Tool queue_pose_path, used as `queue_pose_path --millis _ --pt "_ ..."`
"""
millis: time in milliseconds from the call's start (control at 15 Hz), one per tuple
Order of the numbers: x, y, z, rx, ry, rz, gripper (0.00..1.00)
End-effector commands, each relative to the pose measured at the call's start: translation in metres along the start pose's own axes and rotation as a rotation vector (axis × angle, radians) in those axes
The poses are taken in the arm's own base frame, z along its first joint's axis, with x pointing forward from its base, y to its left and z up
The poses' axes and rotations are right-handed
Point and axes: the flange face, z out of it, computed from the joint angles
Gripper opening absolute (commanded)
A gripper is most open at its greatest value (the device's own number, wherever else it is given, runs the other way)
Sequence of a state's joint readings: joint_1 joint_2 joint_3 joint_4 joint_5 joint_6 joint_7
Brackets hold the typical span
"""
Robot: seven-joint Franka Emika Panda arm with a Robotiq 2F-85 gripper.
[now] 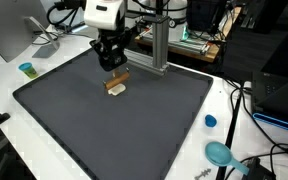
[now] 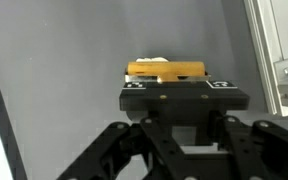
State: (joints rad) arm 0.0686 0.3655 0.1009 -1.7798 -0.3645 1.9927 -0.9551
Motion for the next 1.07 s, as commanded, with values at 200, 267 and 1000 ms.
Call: queue_pose_path --millis 200,267,1000 --pt "0.015 0.024 0.02 0.014 -0.036 -0.027 0.22" --pt "0.018 0.025 0.027 0.013 -0.042 -0.027 0.22" --pt "0.043 0.016 0.064 0.021 -0.062 0.11 0.22"
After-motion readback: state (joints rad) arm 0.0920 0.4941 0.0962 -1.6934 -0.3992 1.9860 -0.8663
